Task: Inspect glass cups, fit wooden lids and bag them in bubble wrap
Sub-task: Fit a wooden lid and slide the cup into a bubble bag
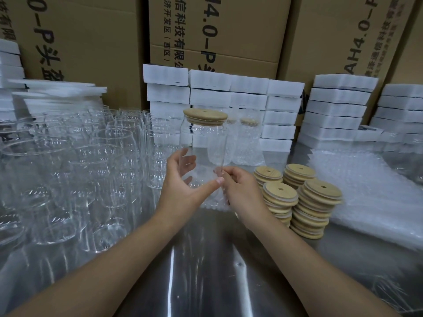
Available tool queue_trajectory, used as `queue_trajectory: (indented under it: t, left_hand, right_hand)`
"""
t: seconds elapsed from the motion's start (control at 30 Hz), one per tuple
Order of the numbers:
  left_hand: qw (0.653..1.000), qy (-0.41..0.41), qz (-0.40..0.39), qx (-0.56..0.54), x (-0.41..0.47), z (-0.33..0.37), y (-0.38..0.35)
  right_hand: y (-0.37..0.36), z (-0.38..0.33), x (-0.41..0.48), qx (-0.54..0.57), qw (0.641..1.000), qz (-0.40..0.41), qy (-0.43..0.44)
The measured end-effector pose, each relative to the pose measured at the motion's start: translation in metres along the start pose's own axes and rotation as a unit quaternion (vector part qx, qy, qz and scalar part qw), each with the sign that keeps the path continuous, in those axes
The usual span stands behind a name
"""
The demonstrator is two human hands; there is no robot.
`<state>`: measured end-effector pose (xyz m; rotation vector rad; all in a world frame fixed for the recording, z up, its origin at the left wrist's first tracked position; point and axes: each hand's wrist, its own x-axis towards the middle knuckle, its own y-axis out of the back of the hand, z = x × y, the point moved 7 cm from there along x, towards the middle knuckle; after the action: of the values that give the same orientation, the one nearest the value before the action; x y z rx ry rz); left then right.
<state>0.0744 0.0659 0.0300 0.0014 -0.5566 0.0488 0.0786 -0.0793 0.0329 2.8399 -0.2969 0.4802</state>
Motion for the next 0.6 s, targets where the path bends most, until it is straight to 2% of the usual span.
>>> queue_trajectory:
  t: [0.23, 0.4, 0.5, 0.6]
  left_hand:
    - [1.000, -0.011, -0.014, 0.017, 0.000, 0.004, -0.001]
    - [0.996, -0.030, -0.053, 0.072, -0.001, 0.004, -0.005]
    - [0.992, -0.040, -0.077, 0.092, 0.000, 0.003, -0.006]
    - [0.987, -0.067, -0.093, 0.116, -0.001, 0.006, -0.007]
  right_hand:
    - [-0.005, -0.001, -0.002, 0.036, 0.999, -0.027, 0.007]
    - [-0.001, 0.000, -0.001, 0.080, 0.997, -0.013, -0.018]
    - [0.001, -0.009, -0.008, 0.029, 0.999, -0.022, 0.017]
    - [0.003, -0.019, -0.014, -0.099, 0.991, -0.002, 0.089]
